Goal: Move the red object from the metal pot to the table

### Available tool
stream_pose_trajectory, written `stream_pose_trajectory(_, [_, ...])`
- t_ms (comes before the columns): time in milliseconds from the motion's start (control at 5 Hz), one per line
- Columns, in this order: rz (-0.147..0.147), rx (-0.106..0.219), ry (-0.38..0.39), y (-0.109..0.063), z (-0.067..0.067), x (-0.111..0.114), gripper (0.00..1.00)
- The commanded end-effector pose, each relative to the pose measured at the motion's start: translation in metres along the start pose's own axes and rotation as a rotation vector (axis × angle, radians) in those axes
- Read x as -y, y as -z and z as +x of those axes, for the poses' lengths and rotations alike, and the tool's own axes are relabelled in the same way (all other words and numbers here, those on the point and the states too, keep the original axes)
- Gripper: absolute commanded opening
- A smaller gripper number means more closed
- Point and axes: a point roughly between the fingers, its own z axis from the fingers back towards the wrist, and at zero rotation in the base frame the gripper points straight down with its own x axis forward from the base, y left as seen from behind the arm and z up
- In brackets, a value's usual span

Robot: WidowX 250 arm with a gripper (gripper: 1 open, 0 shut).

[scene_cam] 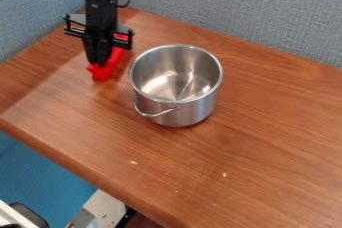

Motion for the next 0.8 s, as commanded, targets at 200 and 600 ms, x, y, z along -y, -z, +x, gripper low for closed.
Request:
stream_pose_trajectory(200, [0.012, 0.031, -0.052, -0.012, 0.006, -0.019, 0.00])
stream_pose_trajectory(600, [-0.012, 0.028, -0.078, -0.022, 0.009, -0.017, 0.00])
